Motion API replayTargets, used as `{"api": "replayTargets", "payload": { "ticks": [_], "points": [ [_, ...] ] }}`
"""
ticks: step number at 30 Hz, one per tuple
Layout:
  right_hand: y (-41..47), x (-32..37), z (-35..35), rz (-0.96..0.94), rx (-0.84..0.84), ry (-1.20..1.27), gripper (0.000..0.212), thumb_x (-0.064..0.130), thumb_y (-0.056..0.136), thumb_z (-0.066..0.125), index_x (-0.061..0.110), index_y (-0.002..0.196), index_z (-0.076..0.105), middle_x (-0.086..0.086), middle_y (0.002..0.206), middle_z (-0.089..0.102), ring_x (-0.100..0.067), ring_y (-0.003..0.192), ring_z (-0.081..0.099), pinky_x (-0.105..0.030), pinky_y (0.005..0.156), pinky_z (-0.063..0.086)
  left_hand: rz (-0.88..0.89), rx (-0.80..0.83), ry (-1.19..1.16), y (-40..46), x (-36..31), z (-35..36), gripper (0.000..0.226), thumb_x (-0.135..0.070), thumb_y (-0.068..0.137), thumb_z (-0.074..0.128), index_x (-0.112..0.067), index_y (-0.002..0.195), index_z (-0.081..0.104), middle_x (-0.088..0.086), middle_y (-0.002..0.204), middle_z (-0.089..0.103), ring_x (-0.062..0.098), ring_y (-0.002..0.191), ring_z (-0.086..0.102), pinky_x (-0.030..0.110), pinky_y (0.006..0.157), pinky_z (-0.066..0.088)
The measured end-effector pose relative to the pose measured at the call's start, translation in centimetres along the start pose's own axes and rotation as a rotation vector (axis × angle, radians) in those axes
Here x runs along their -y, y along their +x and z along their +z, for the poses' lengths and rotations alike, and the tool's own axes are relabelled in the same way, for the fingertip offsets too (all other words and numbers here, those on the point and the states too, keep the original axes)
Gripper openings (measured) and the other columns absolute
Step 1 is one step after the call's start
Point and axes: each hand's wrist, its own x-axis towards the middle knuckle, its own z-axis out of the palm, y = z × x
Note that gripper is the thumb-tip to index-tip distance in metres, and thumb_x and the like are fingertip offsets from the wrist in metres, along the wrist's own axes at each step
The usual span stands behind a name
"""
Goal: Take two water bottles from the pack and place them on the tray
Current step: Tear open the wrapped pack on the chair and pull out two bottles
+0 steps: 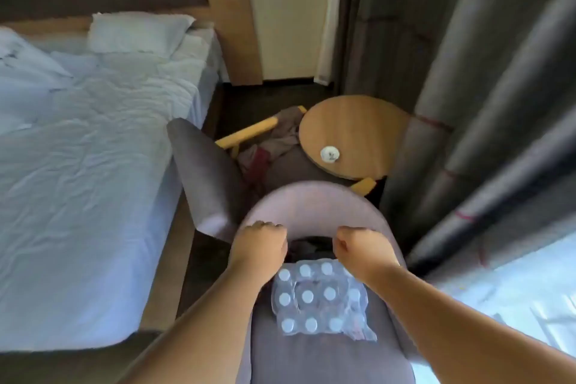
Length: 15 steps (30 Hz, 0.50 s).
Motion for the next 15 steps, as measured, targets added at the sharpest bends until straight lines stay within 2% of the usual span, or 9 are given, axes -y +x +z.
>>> {"api": "replayTargets", "payload": {
  "ticks": [2, 4, 6, 8, 10, 11, 12, 14, 15],
  "points": [
    [-0.6, -1.7, 4.6, -0.047, 0.083, -0.047, 0.029, 0.032, 0.099, 0.045, 0.013, 0.096, 0.067, -0.011, 0.101, 0.077, -0.036, 0.093, 0.07, -0.037, 0.077, 0.056, -0.01, 0.115, -0.019, -0.4, -1.2, 4.7, 0.014, -0.014, 0.07, 0.08, -0.011, 0.06, 0.07, 0.011, 0.056, 0.071, 0.033, 0.054, 0.068, 0.032, 0.047, 0.051],
    [-2.0, -3.1, 8.8, -0.026, 0.187, -0.047, 0.025, 0.031, 0.099, 0.044, 0.015, 0.085, 0.057, -0.013, 0.094, 0.076, -0.038, 0.083, 0.067, -0.035, 0.067, 0.049, -0.028, 0.209, -0.052, -1.6, -2.0, 8.6, 0.014, -0.013, 0.065, 0.083, -0.01, 0.059, 0.071, 0.01, 0.055, 0.07, 0.032, 0.05, 0.068, 0.03, 0.045, 0.052],
    [-2.8, -4.3, 12.9, -0.036, 0.235, -0.042, 0.023, 0.029, 0.098, 0.045, 0.017, 0.079, 0.048, -0.011, 0.08, 0.069, -0.036, 0.07, 0.055, -0.035, 0.061, 0.042, -0.017, 0.268, -0.057, -2.9, -2.7, 12.7, 0.017, -0.013, 0.064, 0.086, -0.012, 0.058, 0.07, 0.007, 0.054, 0.07, 0.029, 0.049, 0.068, 0.028, 0.044, 0.052],
    [-3.2, -4.7, 15.8, -0.035, 0.215, -0.048, 0.025, 0.026, 0.096, 0.051, 0.017, 0.074, 0.042, -0.008, 0.068, 0.059, -0.033, 0.062, 0.045, -0.035, 0.056, 0.043, 0.001, 0.243, -0.052, -3.6, -3.4, 15.8, 0.021, -0.01, 0.066, 0.084, -0.013, 0.056, 0.066, 0.007, 0.055, 0.068, 0.028, 0.052, 0.067, 0.028, 0.045, 0.051],
    [-3.9, -5.3, 18.5, -0.017, 0.143, 0.023, 0.025, 0.024, 0.09, 0.062, 0.015, 0.071, 0.049, -0.007, 0.063, 0.061, -0.035, 0.056, 0.052, -0.036, 0.053, 0.049, -0.008, 0.216, -0.077, -3.7, -3.8, 18.2, 0.023, -0.009, 0.063, 0.085, -0.014, 0.058, 0.064, 0.005, 0.058, 0.066, 0.028, 0.057, 0.065, 0.031, 0.046, 0.051],
    [-4.3, -5.7, 19.8, 0.016, 0.091, 0.061, 0.019, 0.027, 0.09, 0.066, 0.014, 0.078, 0.059, -0.008, 0.072, 0.067, -0.035, 0.064, 0.061, -0.038, 0.057, 0.053, -0.018, 0.198, -0.09, -3.7, -4.0, 19.1, 0.019, -0.009, 0.064, 0.084, -0.014, 0.063, 0.065, 0.005, 0.066, 0.067, 0.029, 0.063, 0.066, 0.033, 0.049, 0.052],
    [-4.7, -5.8, 20.5, 0.09, 0.053, 0.092, 0.021, 0.035, 0.091, 0.066, 0.014, 0.094, 0.065, -0.008, 0.088, 0.071, -0.034, 0.081, 0.067, -0.04, 0.065, 0.057, -0.017, 0.156, -0.096, -3.6, -4.1, 20.1, 0.015, -0.011, 0.067, 0.082, -0.013, 0.072, 0.069, 0.005, 0.076, 0.068, 0.029, 0.071, 0.067, 0.036, 0.054, 0.054],
    [-5.0, -6.2, 21.2, 0.316, 0.07, 0.185, 0.052, 0.056, 0.092, 0.06, 0.014, 0.123, 0.059, -0.008, 0.117, 0.068, -0.034, 0.109, 0.063, -0.045, 0.084, 0.057, -0.015, 0.106, -0.124, -3.1, -4.1, 21.3, 0.022, -0.014, 0.075, 0.078, -0.012, 0.097, 0.073, 0.005, 0.101, 0.072, 0.029, 0.091, 0.068, 0.04, 0.069, 0.058],
    [-5.0, -6.3, 21.2, 0.443, 0.094, 0.253, 0.061, 0.064, 0.091, 0.056, 0.014, 0.126, 0.055, -0.009, 0.123, 0.067, -0.035, 0.114, 0.062, -0.047, 0.09, 0.055, -0.025, 0.106, -0.133, -2.8, -3.9, 21.3, 0.03, -0.014, 0.078, 0.076, -0.011, 0.108, 0.072, 0.005, 0.113, 0.072, 0.029, 0.102, 0.068, 0.041, 0.076, 0.059]
  ]
}}
